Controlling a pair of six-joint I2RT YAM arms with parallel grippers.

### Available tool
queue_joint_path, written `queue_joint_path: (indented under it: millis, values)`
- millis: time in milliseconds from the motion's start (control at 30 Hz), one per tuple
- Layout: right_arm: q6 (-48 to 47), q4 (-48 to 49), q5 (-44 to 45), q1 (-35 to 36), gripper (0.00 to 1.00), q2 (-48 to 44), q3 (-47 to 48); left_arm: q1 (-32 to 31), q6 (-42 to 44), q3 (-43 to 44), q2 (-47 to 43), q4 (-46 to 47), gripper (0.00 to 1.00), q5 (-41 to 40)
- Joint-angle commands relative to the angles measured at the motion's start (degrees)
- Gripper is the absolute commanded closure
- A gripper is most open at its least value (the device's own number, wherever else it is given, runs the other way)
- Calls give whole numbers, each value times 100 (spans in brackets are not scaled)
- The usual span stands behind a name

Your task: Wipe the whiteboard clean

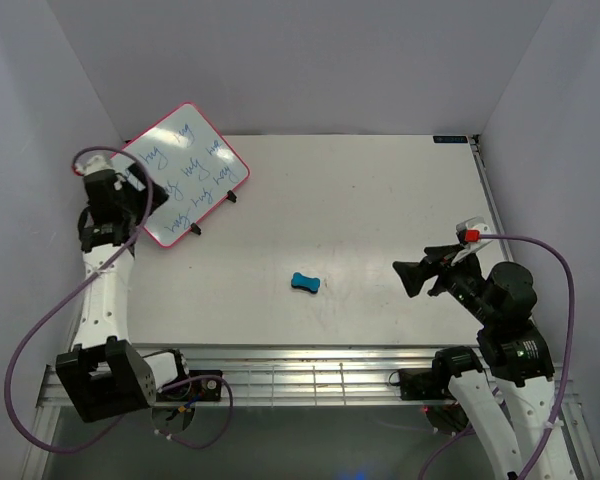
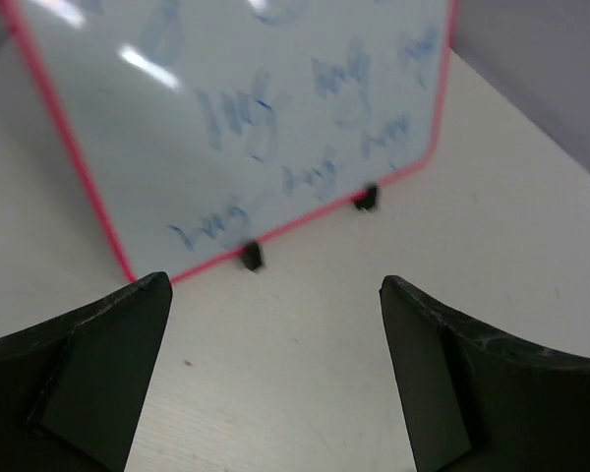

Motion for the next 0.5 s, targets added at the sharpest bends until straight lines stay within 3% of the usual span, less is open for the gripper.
queue_joint_path:
  millis: [0, 133, 233, 467]
  values:
    - [97, 597, -1166, 45, 10, -203, -117, 1377, -219, 15, -54, 367, 2, 392]
    - [387, 1079, -1626, 335, 10, -264, -372, 1748, 420, -335, 34, 988, 2, -231]
    - [466, 1186, -1802, 563, 10, -194, -390, 1810, 904, -941, 209, 2008, 2, 559]
    - [273, 1134, -1951, 871, 10, -150, -311, 2302, 993, -1180, 1062, 3028, 2, 2062]
